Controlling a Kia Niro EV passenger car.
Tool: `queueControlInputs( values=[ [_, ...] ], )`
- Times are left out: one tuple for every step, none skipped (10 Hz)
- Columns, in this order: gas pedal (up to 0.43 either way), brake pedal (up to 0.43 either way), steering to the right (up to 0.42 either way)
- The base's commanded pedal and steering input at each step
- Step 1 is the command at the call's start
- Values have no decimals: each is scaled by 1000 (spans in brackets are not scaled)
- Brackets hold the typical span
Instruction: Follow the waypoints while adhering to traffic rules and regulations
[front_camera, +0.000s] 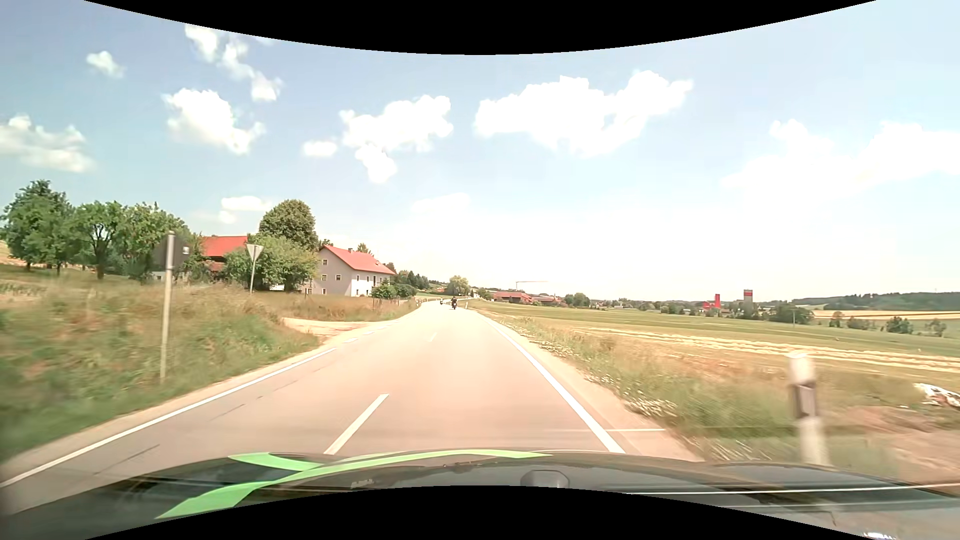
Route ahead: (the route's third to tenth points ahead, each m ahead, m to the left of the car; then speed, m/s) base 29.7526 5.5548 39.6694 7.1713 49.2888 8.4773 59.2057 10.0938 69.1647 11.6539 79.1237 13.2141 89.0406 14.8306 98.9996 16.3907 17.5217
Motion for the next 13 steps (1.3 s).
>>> queueControlInputs(
  values=[
    [350, 0, -44],
    [350, 0, -42],
    [358, 0, -39],
    [370, 0, -36],
    [370, 0, -32],
    [370, 0, -31],
    [370, 0, -30],
    [370, 0, -28],
    [370, 0, -26],
    [370, 0, -22],
    [370, 0, -17],
    [370, 0, -12],
    [370, 0, -10]
  ],
)
